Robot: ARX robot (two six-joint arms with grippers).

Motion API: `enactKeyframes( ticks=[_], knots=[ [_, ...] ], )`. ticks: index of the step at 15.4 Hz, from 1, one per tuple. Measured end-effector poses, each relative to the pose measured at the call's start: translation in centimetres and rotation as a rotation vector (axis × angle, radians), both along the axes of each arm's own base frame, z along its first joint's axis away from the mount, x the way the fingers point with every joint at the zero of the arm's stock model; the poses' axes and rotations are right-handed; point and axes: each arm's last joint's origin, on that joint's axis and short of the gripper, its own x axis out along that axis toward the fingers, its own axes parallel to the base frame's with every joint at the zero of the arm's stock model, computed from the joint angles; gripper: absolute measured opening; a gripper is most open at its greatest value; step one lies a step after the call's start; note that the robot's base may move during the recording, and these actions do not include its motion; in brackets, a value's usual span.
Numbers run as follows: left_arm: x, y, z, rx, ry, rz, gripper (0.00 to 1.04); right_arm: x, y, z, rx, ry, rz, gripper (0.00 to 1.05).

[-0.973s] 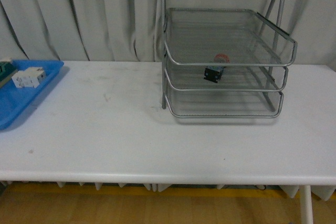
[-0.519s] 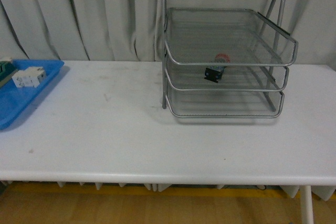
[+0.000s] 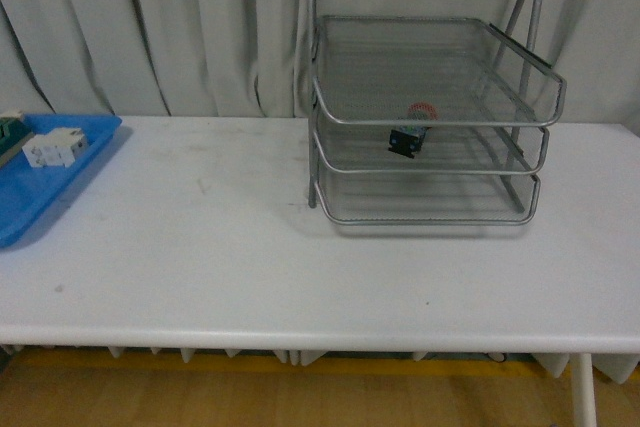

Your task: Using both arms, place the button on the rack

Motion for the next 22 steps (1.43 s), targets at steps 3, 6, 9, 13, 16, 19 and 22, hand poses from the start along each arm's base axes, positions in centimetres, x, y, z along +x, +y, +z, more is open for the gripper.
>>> enactKeyframes(
  ticks=[3, 6, 9, 13, 16, 19, 22],
  knots=[
    [0.0, 0.0, 0.0, 0.000, 0.000, 0.000, 0.98, -0.3, 0.0, 0.0, 0.000, 0.002, 0.000, 0.02],
    [0.0, 0.0, 0.0, 0.000, 0.000, 0.000, 0.98, -1.4, 0.0, -0.2, 0.000, -0.002, -0.001, 0.02],
    [0.0, 0.0, 0.0, 0.000, 0.000, 0.000, 0.98, -1.4, 0.0, -0.4, 0.000, 0.009, 0.000, 0.02],
    [0.0, 0.0, 0.0, 0.000, 0.000, 0.000, 0.98, -1.4, 0.0, -0.4, -0.001, 0.012, 0.000, 0.07],
    [0.0, 0.0, 0.0, 0.000, 0.000, 0.000, 0.98, -1.4, 0.0, -0.4, -0.001, 0.012, 0.000, 0.40],
    [0.0, 0.0, 0.0, 0.000, 0.000, 0.000, 0.98, -1.4, 0.0, -0.4, -0.001, 0.012, 0.000, 0.71],
    [0.0, 0.0, 0.0, 0.000, 0.000, 0.000, 0.98, -1.4, 0.0, -0.4, -0.001, 0.012, 0.000, 1.00]
  ],
)
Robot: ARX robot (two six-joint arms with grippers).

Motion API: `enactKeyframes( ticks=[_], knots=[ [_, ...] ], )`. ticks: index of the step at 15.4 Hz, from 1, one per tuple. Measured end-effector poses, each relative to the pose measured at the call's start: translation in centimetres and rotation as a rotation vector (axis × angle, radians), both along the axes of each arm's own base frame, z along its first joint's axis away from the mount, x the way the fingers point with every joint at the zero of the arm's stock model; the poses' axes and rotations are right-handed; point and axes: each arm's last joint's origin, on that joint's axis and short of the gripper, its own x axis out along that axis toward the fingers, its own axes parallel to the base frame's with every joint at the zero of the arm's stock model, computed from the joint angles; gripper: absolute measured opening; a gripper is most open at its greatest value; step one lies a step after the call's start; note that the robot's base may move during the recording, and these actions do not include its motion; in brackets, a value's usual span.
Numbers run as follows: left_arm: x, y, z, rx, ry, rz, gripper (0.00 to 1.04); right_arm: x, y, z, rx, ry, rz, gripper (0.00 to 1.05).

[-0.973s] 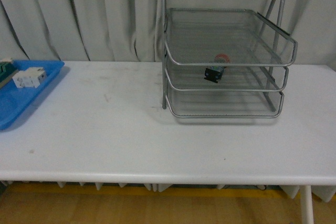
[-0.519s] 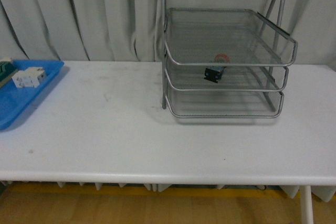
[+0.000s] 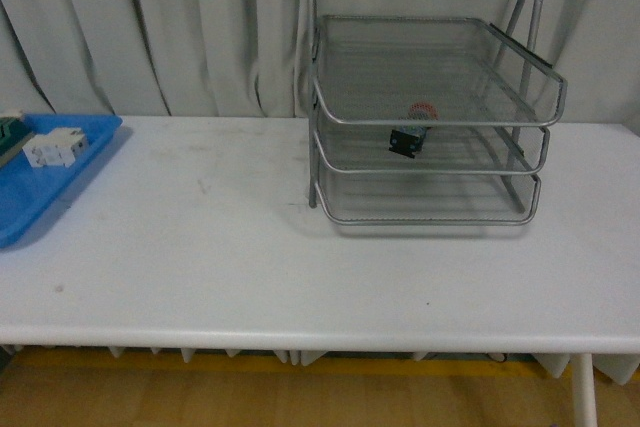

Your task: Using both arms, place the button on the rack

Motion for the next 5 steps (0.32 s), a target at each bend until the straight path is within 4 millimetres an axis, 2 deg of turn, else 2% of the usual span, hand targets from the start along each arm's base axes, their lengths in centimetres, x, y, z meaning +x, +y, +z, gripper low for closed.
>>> enactKeyframes(
  ticks=[1, 5],
  knots=[
    [0.00, 0.00, 0.00, 0.000, 0.000, 0.000, 0.98, 0.00, 0.00, 0.00, 0.000, 0.000, 0.000, 0.97],
    [0.00, 0.00, 0.00, 0.000, 0.000, 0.000, 0.98, 0.00, 0.00, 0.00, 0.000, 0.000, 0.000, 0.98]
  ],
)
